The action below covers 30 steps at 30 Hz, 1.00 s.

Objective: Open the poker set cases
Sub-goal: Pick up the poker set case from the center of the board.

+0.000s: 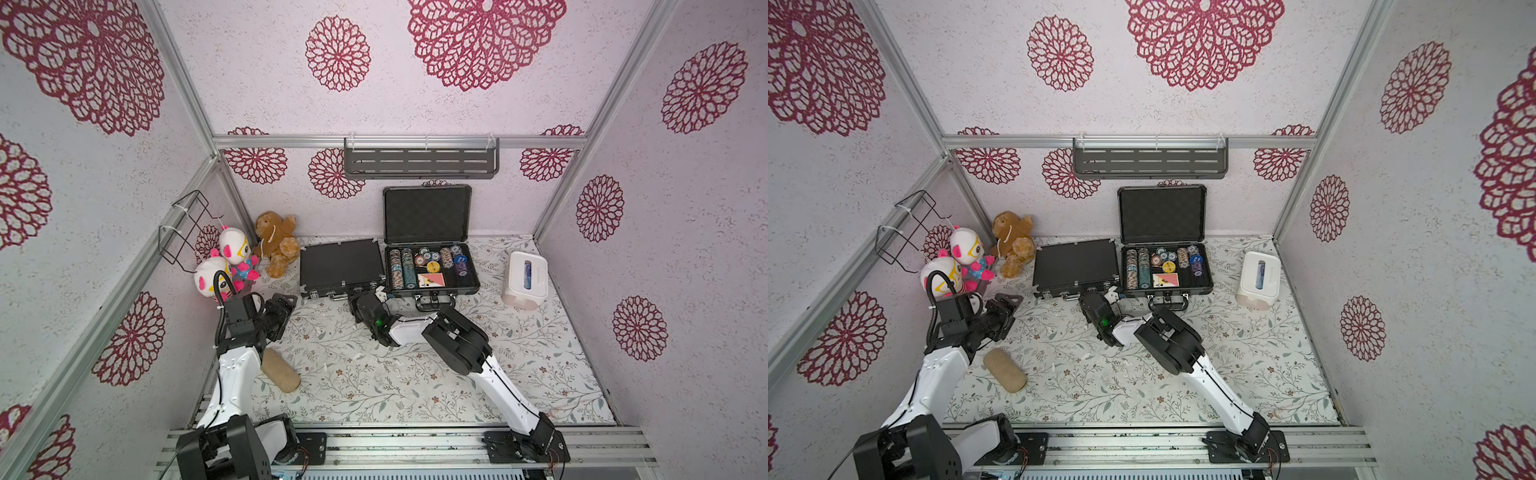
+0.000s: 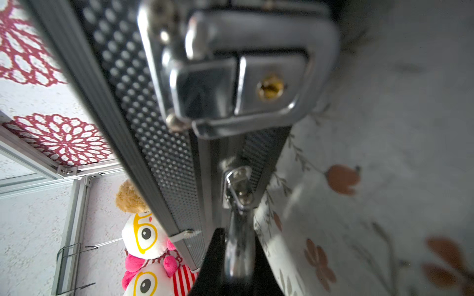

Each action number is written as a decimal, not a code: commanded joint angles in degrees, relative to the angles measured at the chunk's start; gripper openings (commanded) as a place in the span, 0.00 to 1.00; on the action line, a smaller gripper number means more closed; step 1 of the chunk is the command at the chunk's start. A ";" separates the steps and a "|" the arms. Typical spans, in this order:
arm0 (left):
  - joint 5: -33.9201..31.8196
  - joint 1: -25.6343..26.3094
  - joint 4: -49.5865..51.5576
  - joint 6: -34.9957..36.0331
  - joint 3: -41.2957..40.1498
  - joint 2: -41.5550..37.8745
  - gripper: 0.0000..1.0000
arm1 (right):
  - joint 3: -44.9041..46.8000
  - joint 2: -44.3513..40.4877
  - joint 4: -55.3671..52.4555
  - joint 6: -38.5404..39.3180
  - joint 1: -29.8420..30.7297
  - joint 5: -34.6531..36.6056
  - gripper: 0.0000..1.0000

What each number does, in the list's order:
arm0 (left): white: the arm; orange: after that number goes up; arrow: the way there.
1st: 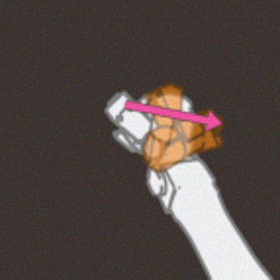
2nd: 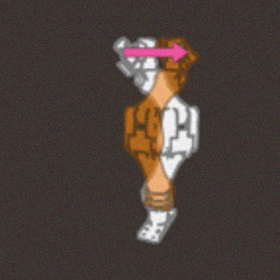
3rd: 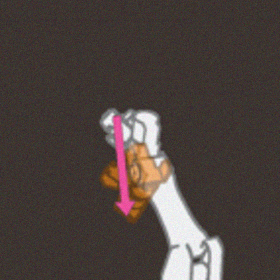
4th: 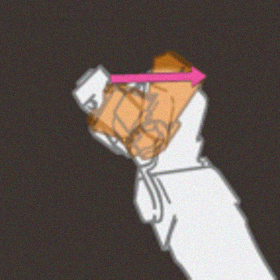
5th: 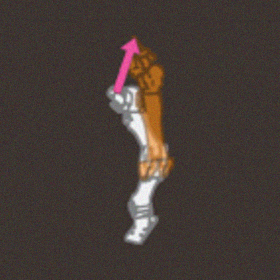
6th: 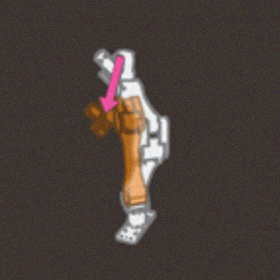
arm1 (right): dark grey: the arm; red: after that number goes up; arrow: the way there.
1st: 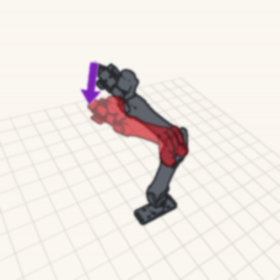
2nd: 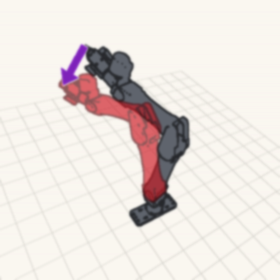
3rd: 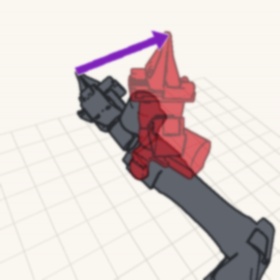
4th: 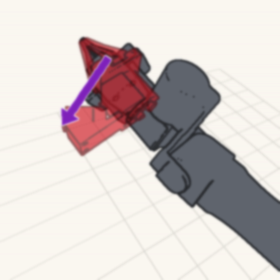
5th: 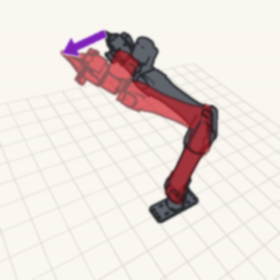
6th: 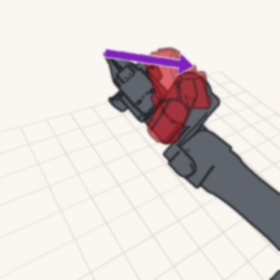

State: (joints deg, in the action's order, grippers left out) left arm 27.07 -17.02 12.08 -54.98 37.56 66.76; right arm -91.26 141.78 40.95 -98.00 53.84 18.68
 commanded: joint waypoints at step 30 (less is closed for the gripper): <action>0.09 6.85 -41.05 -27.41 -5.92 15.33 0.62 | 0.87 -18.03 20.90 22.17 4.99 -3.24 0.00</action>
State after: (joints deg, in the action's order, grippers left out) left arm 26.57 -10.37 -19.79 -76.62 32.56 81.34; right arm -86.61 133.93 46.24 -92.05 55.66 16.45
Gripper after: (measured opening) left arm 0.620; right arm 0.144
